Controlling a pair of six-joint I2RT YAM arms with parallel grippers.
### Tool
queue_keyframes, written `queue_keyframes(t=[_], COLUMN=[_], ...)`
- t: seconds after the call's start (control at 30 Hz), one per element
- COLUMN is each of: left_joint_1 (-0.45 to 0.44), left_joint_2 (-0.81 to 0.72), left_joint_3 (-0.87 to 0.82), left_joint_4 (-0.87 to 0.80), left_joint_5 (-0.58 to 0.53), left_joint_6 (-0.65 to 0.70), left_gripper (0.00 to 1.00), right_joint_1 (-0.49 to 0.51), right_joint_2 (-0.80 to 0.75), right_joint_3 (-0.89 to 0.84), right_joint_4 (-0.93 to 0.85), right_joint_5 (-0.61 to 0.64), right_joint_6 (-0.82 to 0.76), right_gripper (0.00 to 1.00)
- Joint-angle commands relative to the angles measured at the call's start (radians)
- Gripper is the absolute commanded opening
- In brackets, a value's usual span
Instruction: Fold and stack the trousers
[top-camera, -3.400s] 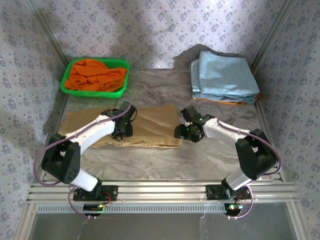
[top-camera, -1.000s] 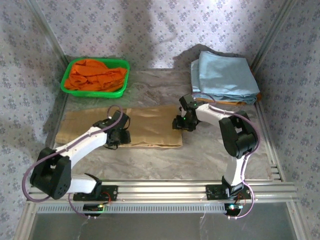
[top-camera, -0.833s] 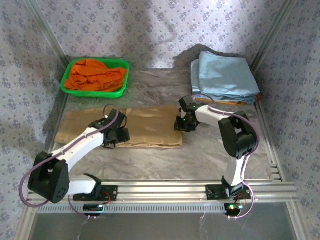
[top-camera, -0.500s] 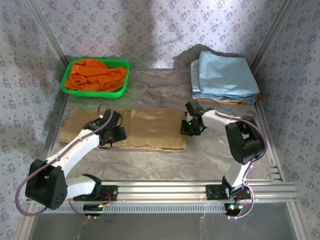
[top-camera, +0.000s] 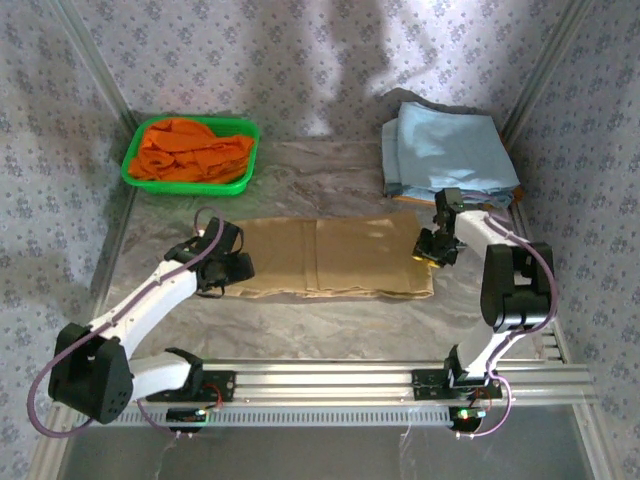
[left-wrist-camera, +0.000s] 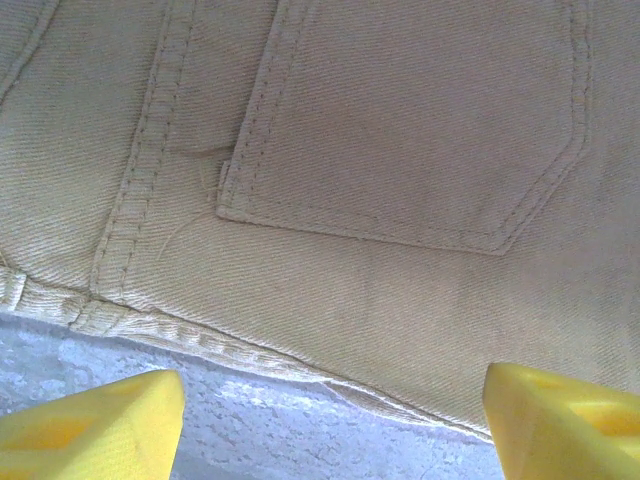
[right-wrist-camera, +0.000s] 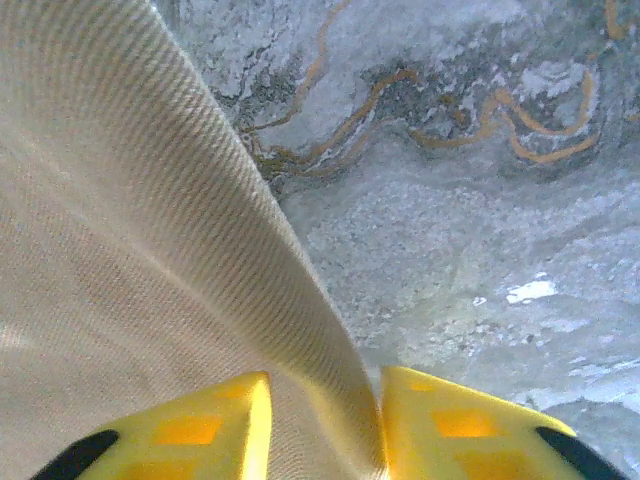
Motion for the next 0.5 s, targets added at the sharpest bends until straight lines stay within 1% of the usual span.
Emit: queue_keyframes(t=[0.0, 0.1, 0.2, 0.3, 0.37, 0.47], left_joint_1=[0.0, 0.001, 0.001, 0.002, 0.005, 0.01], left_joint_2=[-0.017, -0.014, -0.003, 0.005, 0.007, 0.004], left_joint_3=[0.006, -0.003, -0.002, 0.005, 0.012, 0.026], left_joint_4=[-0.002, -0.002, 0.031, 0.03, 0.026, 0.015], left_joint_5=[0.007, 0.01, 0.019, 0.015, 0.014, 0.01], left_joint_6=[0.001, -0.003, -0.003, -0.001, 0.004, 0.008], left_gripper=[0.79, 0.79, 0.79, 0.79, 0.79, 0.79], right_joint_1=[-0.028, -0.053, -0.065, -0.048, -0.03, -0.02], right_joint_2=[-0.063, -0.1, -0.09, -0.077, -0.077, -0.08], right_joint_3=[-0.028, -0.082, -0.129, -0.176, -0.199, -0.215], right_joint_4=[-0.022, 0.007, 0.047, 0.116, 0.143, 0.147], right_joint_5=[-0.039, -0.06, -0.142, -0.259, -0.29, -0.31], right_joint_6=[-0.023, -0.019, -0.016, -0.007, -0.008, -0.017], right_gripper=[0.51, 0.61, 0.62, 0.57, 0.53, 0.41])
